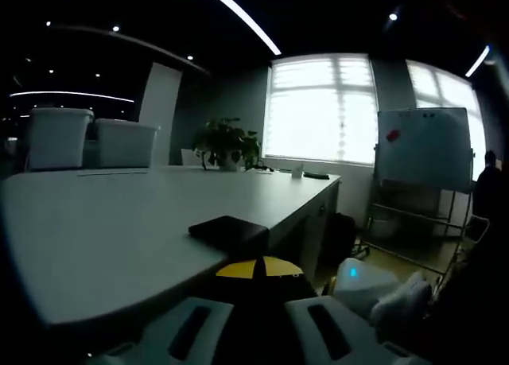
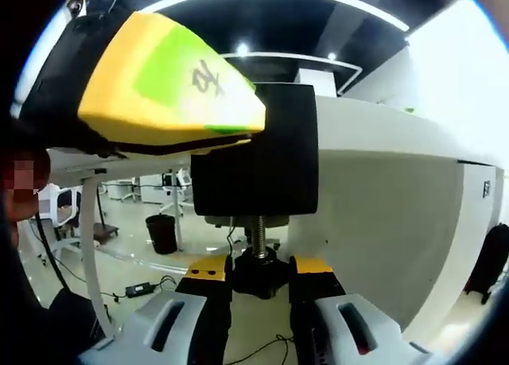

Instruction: Clamp the fixed fixture on the desktop, loosen the retaining clip, secure it to the edge of the desk, and tighten the retaining clip.

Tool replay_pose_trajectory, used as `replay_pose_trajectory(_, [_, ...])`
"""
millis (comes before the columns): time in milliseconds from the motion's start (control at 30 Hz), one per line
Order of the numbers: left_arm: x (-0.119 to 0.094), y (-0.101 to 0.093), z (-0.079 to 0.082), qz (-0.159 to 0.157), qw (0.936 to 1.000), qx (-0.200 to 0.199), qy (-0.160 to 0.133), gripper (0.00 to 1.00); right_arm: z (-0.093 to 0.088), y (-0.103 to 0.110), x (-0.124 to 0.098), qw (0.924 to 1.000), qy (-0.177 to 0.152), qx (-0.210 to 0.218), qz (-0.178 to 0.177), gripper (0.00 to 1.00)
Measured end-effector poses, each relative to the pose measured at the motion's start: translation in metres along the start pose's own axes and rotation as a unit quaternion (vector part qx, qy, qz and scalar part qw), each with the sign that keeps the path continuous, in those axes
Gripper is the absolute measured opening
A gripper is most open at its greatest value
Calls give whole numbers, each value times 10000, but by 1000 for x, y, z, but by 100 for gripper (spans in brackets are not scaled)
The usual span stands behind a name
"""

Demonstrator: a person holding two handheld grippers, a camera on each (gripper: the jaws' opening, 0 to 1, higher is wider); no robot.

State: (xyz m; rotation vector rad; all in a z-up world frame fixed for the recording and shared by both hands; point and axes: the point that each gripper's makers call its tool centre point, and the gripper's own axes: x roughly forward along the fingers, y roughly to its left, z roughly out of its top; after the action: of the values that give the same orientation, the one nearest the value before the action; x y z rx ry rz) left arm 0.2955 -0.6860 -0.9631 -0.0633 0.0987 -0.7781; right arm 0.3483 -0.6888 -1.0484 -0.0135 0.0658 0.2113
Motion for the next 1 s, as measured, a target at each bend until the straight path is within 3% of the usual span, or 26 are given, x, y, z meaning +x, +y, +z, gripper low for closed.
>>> replay_pose_trajectory(233, [-1,1,0,31,10000,33,43,1,0,8,-2,9934,6,-114,1143,26])
replay_pose_trajectory(400, [0,1,-1,103,9999,42,76,1,0,12,-1,9792,-86,-443,1978,26])
replay_pose_trajectory(567, [0,1,-1,230,9996,104,127,1,0,18,1,9586,-205,-369,2818,26])
replay_pose_trajectory(667, [1,2,-1,321,9993,134,163,1,1,24,-2,9421,-248,-330,3328,26])
replay_pose_trajectory(1000, [0,4,-2,747,9966,233,247,1,0,26,0,8999,-279,121,4350,26])
